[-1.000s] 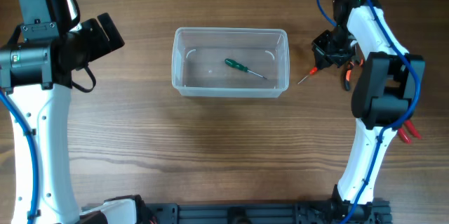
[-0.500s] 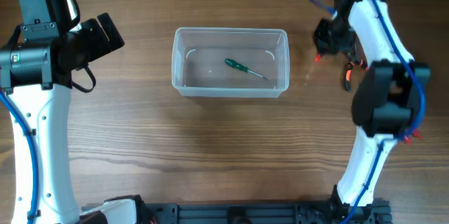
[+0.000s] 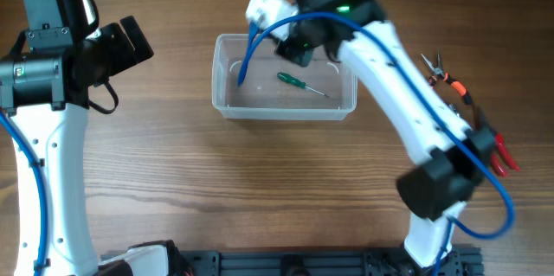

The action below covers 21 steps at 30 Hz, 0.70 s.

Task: Pack container
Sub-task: 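Place the red-black screwdriver into the container with the right gripper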

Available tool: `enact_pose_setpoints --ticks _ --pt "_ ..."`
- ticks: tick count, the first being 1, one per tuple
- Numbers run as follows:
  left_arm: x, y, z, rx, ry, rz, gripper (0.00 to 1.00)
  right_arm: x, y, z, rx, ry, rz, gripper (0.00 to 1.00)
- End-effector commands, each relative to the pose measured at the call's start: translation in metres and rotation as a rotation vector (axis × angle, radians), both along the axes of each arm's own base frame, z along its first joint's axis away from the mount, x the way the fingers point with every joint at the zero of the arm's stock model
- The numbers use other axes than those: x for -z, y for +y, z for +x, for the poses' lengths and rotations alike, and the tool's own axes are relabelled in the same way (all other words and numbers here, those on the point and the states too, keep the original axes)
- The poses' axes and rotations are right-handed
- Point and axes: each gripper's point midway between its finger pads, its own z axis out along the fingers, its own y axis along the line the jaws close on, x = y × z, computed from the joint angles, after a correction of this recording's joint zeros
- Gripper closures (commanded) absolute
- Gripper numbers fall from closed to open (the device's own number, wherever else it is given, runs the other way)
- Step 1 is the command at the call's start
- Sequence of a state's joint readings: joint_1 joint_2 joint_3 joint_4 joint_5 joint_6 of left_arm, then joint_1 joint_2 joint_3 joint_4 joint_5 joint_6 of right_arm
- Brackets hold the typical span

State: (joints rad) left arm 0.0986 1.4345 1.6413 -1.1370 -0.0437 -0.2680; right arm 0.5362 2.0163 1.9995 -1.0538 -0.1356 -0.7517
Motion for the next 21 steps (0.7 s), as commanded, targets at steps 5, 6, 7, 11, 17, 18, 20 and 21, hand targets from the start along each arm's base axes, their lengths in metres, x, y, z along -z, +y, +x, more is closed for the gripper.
enact_pose_setpoints --ticks 5,6,7,11,17,18,20,21 --pt "0.002 0.002 0.002 -0.011 0.003 -0.006 0.00 0.111 0.008 -0.019 -0.158 0.250 -0.105 0.96" --pt "0.002 0.002 0.002 -0.011 0.003 -0.006 0.00 0.123 0.007 -0.023 -0.161 0.289 -0.113 0.96" --pt "0.002 0.002 0.002 -0.011 0.003 -0.006 0.00 0.133 0.005 -0.028 -0.162 0.323 -0.125 0.95" --pt "0.002 0.002 0.002 -0.011 0.002 -0.006 0.00 0.149 -0.001 -0.041 -0.160 0.404 -0.159 0.81" --pt "0.002 0.002 0.002 -0.011 0.002 -0.006 0.00 0.148 -0.003 -0.042 -0.083 0.433 -0.152 0.58" --pt "0.002 0.002 0.002 -0.011 0.002 -0.006 0.00 0.146 -0.003 -0.042 -0.064 0.433 -0.150 0.57" --pt "0.002 0.002 0.002 -0.011 0.003 -0.006 0.00 0.132 -0.004 -0.038 0.017 0.429 -0.139 0.53" --pt "0.002 0.002 0.002 -0.011 0.002 -0.006 0.00 0.115 -0.005 -0.034 0.084 0.407 -0.122 0.52"
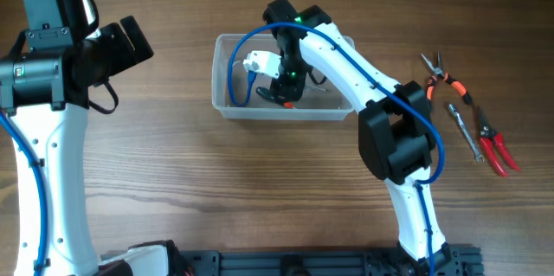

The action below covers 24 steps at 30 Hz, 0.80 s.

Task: Pack container
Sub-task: 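Place the red-black screwdriver into the container with the right gripper, then return the right gripper and grasp the orange needle-nose pliers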

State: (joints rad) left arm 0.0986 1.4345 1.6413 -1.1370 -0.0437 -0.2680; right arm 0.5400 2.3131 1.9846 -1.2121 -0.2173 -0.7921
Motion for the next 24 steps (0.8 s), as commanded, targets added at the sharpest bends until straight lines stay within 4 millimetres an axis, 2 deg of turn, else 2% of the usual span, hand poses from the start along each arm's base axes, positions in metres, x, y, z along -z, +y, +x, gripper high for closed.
enact_pose_setpoints --ticks 1,4,5,6,8,9,10,11,12,13,17,20,24 --pt "0.002 0.002 0.002 -0.011 0.002 -0.006 0.00 -0.053 0.000 0.015 0.208 -0.076 0.030 0.51" --pt "0.002 0.002 0.002 -0.011 0.002 -0.006 0.00 -0.120 -0.029 0.046 0.435 -0.278 0.025 0.50" --pt "0.002 0.002 0.002 -0.011 0.003 -0.006 0.00 -0.146 -0.049 0.060 0.555 -0.362 0.020 0.49" --pt "0.002 0.002 0.002 -0.011 0.002 -0.006 0.00 -0.174 -0.074 0.071 0.691 -0.441 0.026 0.41" --pt "0.002 0.002 0.002 -0.011 0.002 -0.006 0.00 -0.203 -0.111 0.080 0.878 -0.499 0.059 0.31" --pt "0.002 0.002 0.002 -0.011 0.002 -0.006 0.00 -0.214 -0.131 0.083 0.970 -0.505 0.080 0.30" --pt "0.002 0.002 0.002 -0.011 0.002 -0.006 0.00 -0.221 -0.159 0.086 1.095 -0.503 0.096 0.30" --pt "0.002 0.002 0.002 -0.011 0.002 -0.006 0.00 -0.222 -0.188 0.089 1.210 -0.489 0.092 0.30" --pt "0.002 0.002 0.002 -0.011 0.002 -0.006 0.00 -0.212 -0.227 0.089 1.317 -0.447 0.062 0.30" --pt "0.002 0.002 0.002 -0.011 0.002 -0.006 0.00 -0.207 -0.240 0.087 1.344 -0.428 0.051 0.30" --pt "0.002 0.002 0.002 -0.011 0.002 -0.006 0.00 -0.163 -0.302 0.074 1.469 -0.310 -0.060 0.29" --pt "0.002 0.002 0.002 -0.011 0.003 -0.006 0.00 -0.125 -0.330 0.058 1.525 -0.221 -0.141 0.28" --pt "0.002 0.002 0.002 -0.011 0.003 -0.007 0.00 -0.073 -0.346 0.044 1.547 -0.150 -0.196 0.27"
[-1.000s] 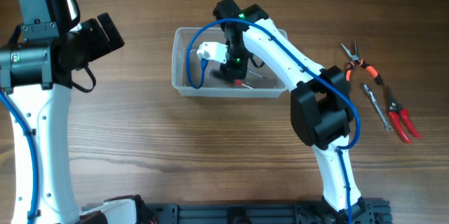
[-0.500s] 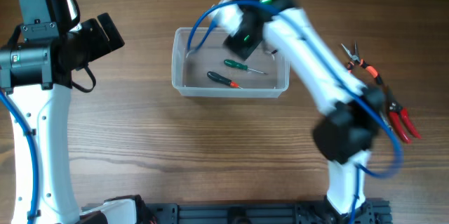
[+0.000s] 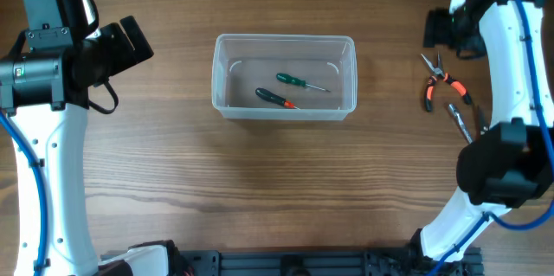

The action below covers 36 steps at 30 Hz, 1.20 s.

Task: Pack container
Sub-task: 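Return the right gripper and grasp the orange needle-nose pliers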

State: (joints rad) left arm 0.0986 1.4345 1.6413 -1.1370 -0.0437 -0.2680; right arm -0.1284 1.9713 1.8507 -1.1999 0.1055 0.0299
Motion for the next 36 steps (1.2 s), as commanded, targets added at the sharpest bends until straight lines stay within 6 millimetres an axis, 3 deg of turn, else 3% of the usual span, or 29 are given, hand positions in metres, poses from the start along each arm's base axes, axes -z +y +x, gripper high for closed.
enact_pose_setpoints --ticks 1,3,8,25,27,30,36 --pt "0.002 0.002 0.002 -0.011 0.003 -0.006 0.00 0.044 -0.005 -0.013 0.013 0.072 0.017 0.27" --pt "0.002 0.002 0.002 -0.011 0.003 -0.006 0.00 0.075 -0.004 -0.020 0.014 0.104 0.023 0.26" --pt "0.002 0.002 0.002 -0.011 0.003 -0.006 0.00 0.116 -0.003 -0.028 0.017 0.104 0.027 0.25" --pt "0.007 0.001 -0.006 -0.011 0.040 -0.011 0.00 0.191 -0.005 -0.042 0.112 0.189 0.084 0.24" --pt "0.007 0.001 -0.006 -0.011 0.041 -0.011 0.00 0.194 -0.003 -0.042 0.110 0.192 0.095 0.30" --pt "0.008 0.001 -0.007 -0.011 0.048 -0.012 0.00 0.195 0.002 -0.040 0.109 0.188 0.124 0.57" --pt "0.009 0.000 -0.009 -0.011 0.055 -0.012 0.00 0.195 0.012 -0.038 0.143 0.176 0.190 0.70"
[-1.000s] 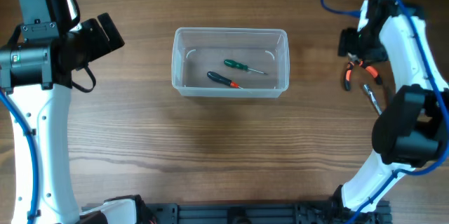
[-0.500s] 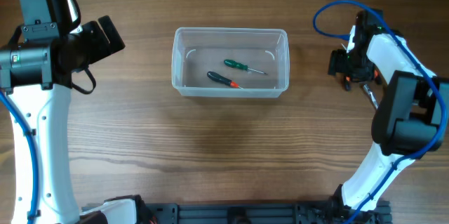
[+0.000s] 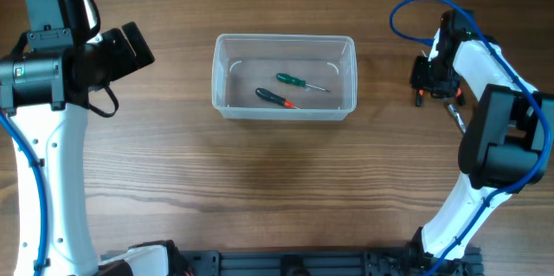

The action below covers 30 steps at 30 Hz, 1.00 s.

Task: Pack container
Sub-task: 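Return the right gripper and grasp the orange needle-nose pliers, then lower the pliers into the container and release with the right gripper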

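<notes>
The clear plastic container (image 3: 223, 81) stands mid-table. Inside it lie a green-handled screwdriver (image 3: 291, 80) and a dark screwdriver with an orange collar (image 3: 274, 97). At the right, my right gripper (image 3: 430, 81) points down over the orange-handled pliers, which are hidden except for small orange bits (image 3: 418, 95) at its edge. From above I cannot see whether its fingers are closed on them. My left gripper (image 3: 121, 44) hangs open and empty at the far left, well away from the container.
A slim metal tool (image 3: 455, 117) lies just in front of the right gripper and is partly covered by the right arm (image 3: 498, 129). The blue cable loops above the right wrist. Bare wooden tabletop surrounds the container.
My right gripper has moved from the far right back corner to sit directly over the pliers, covering them. The container, both screwdrivers and the left arm are unchanged.
At first the container held only the green screwdriver and my right gripper was at its back rim. Then the gripper was low inside the container with the dark screwdriver. Later both screwdrivers lay inside and the gripper was far right, and now it is over the pliers.
</notes>
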Available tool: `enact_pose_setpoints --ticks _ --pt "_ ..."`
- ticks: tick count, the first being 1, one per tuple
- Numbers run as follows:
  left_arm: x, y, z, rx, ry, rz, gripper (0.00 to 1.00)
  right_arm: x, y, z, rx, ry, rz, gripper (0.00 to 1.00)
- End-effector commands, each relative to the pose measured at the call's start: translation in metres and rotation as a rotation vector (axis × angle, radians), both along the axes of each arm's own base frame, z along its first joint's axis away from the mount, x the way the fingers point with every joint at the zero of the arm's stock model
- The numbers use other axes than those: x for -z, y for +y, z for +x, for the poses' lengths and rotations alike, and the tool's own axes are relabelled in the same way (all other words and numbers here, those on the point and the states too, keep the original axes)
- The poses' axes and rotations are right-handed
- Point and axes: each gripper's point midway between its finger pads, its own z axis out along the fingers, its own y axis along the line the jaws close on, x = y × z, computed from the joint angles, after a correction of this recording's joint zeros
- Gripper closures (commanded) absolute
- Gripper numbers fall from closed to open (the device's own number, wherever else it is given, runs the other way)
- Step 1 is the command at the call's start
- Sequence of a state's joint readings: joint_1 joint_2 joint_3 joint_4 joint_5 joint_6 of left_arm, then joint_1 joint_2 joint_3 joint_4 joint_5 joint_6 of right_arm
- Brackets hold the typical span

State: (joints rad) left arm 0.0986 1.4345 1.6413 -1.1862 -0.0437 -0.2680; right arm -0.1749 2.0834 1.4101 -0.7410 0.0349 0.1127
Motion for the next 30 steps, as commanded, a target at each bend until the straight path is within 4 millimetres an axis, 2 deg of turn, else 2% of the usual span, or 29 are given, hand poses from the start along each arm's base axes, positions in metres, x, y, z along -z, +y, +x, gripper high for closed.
enact_pose_setpoints --ticks 1,8,10,13,14,16,18,20,23,24,25,27,29,30 --pt "0.002 0.001 0.001 -0.012 0.006 -0.007 0.00 0.041 0.017 -0.019 0.037 0.098 0.097 0.73" --pt "0.002 0.001 0.001 -0.011 0.006 -0.007 0.00 0.041 0.017 -0.018 0.035 0.092 0.096 0.96" --pt "0.002 0.001 0.001 -0.011 0.006 -0.007 0.00 0.040 0.017 -0.017 0.021 0.088 0.093 0.96" --pt "0.002 0.002 0.001 -0.012 0.006 -0.007 0.00 0.028 0.020 -0.014 -0.001 0.088 0.091 0.96" --pt "0.002 0.002 0.001 -0.012 0.006 -0.007 0.00 0.018 0.022 -0.010 -0.021 0.076 0.089 0.96" --pt "0.002 0.002 0.001 -0.012 0.006 -0.007 0.00 -0.018 0.032 0.004 -0.105 0.025 0.071 0.96" --pt "0.002 0.002 0.001 -0.012 0.006 -0.007 0.00 -0.062 0.049 0.020 -0.204 -0.050 0.048 0.96" --pt "0.002 0.002 0.001 -0.011 0.006 -0.006 0.00 -0.107 0.069 0.031 -0.309 -0.131 0.024 0.96" --pt "0.002 0.002 0.001 -0.011 0.006 -0.006 0.00 -0.172 0.111 0.040 -0.480 -0.261 -0.014 0.96" --pt "0.002 0.002 0.001 -0.011 0.006 -0.006 0.00 -0.198 0.134 0.039 -0.562 -0.314 -0.031 0.96" --pt "0.002 0.002 0.001 -0.011 0.006 -0.006 0.00 -0.221 0.168 0.035 -0.667 -0.368 -0.038 0.96" --pt "0.002 0.002 0.001 -0.011 0.006 -0.006 0.00 -0.227 0.204 0.025 -0.797 -0.391 -0.042 0.96" --pt "0.002 0.002 0.001 -0.011 0.006 -0.006 0.00 -0.221 0.242 0.010 -0.958 -0.372 -0.037 0.96" --pt "0.002 0.002 0.001 -0.011 0.006 -0.006 0.00 -0.206 0.282 -0.011 -1.149 -0.344 -0.005 0.96"
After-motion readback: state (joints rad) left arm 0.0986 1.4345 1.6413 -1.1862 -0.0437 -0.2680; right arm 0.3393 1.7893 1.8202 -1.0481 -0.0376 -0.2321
